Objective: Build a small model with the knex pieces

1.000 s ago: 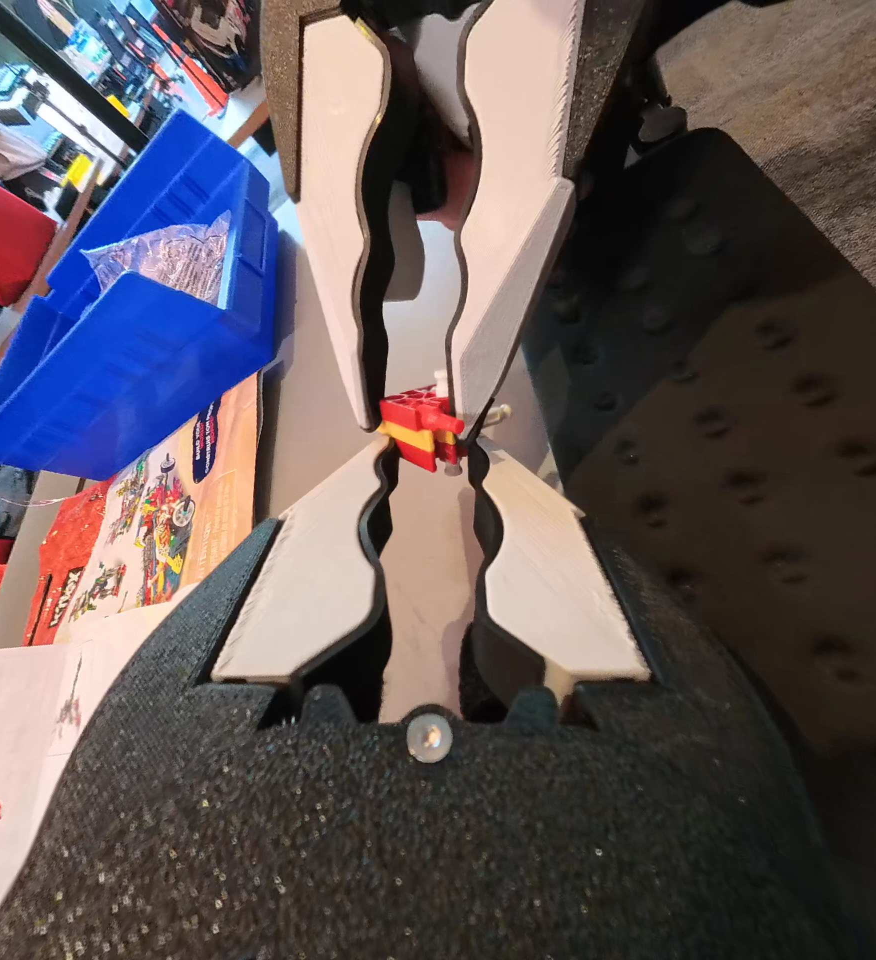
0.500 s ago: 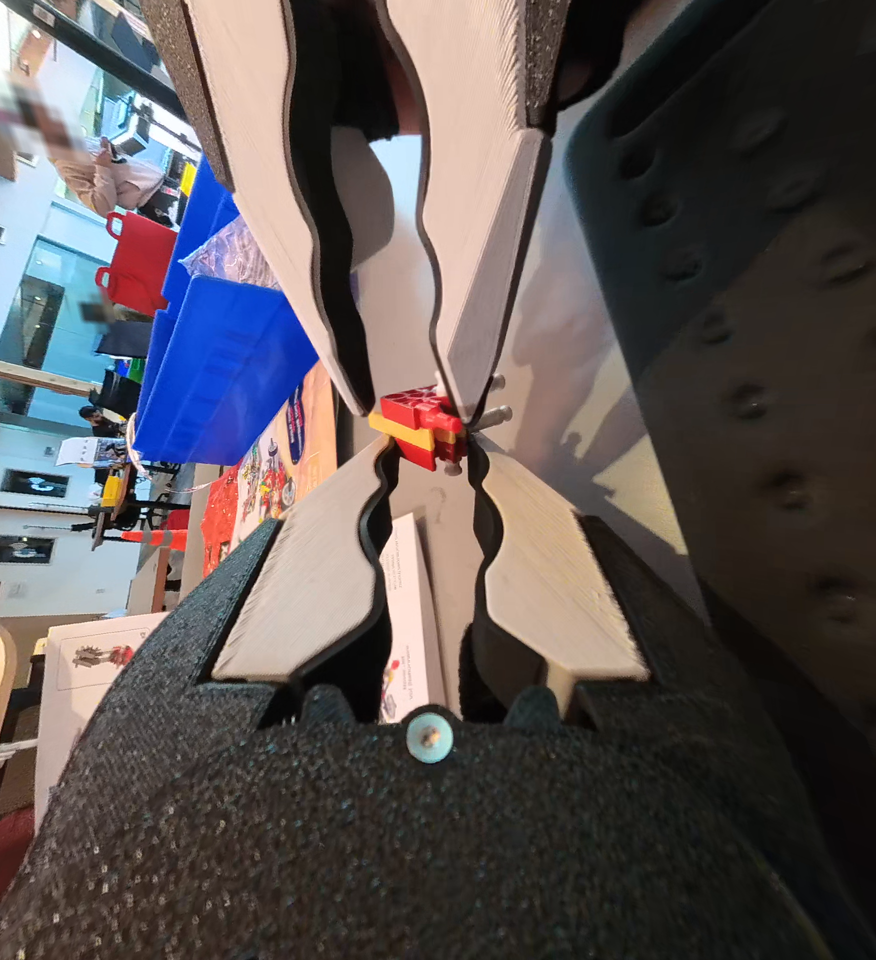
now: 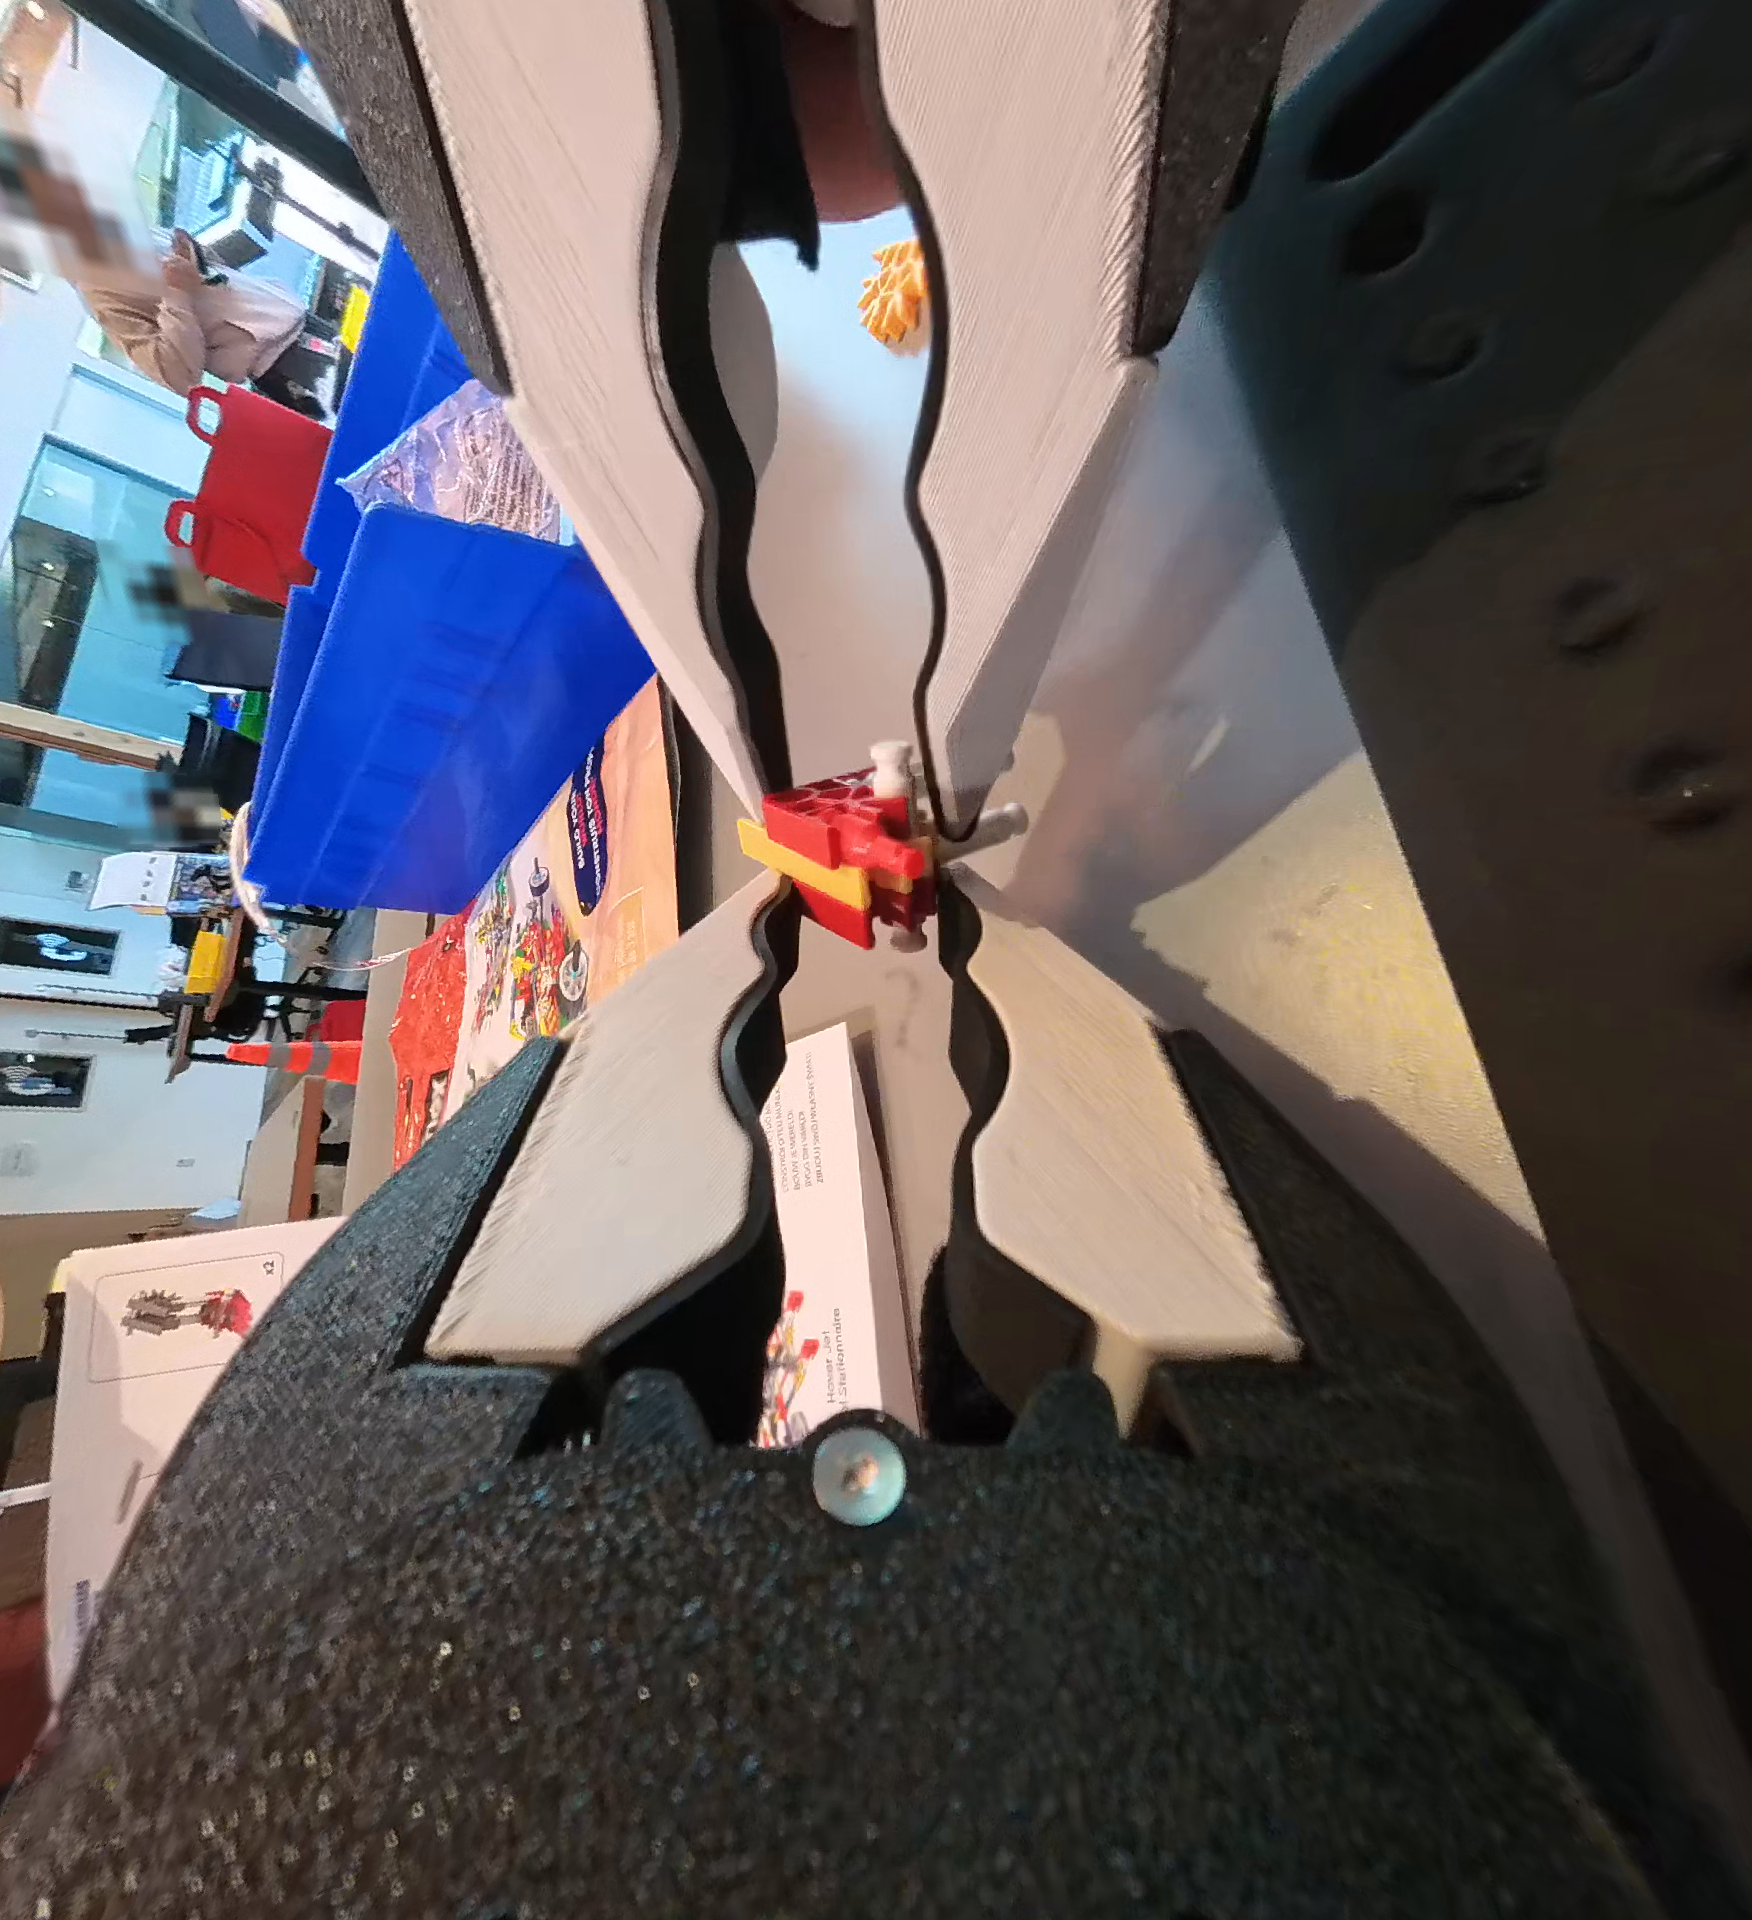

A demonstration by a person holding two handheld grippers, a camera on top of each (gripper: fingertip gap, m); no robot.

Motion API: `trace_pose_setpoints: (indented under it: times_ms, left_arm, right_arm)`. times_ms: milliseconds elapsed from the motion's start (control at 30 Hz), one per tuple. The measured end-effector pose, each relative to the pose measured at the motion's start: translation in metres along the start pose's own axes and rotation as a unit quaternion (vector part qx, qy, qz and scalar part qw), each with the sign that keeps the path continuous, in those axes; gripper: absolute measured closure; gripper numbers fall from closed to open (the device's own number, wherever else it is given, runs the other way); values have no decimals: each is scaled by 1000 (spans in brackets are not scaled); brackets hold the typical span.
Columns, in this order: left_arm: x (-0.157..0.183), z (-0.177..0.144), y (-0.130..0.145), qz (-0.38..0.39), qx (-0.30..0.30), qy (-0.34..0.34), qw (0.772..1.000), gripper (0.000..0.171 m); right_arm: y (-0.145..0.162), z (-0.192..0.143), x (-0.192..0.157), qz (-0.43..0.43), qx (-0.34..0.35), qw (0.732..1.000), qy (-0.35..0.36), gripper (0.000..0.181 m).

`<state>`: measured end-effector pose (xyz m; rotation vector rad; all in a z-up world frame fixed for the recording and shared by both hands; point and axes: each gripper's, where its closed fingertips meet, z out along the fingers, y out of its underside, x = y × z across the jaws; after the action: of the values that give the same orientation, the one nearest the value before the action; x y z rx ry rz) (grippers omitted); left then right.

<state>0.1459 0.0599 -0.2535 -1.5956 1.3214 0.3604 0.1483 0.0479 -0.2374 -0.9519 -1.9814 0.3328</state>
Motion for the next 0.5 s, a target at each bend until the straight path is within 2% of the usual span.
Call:
trace_pose_setpoints:
  times_ms: [100,233,367,500]
  left_arm:
    - [-1,0,1,-4,0,-3,1000,147]
    - [-13,-2,0,-29,5,-24,999,133]
    - [-21,-5,-3,-43,17,-42,998,126]
    - [-21,-9,-11,-2,27,-60,998,131]
  right_arm:
    - [0,1,0,21,13,1000,5,155]
    - [-2,-2,5,47,40,998,20,156]
    - [-4,-5,8,50,53,997,41,158]
    - [-6,-8,9,71,69,994,36,163]
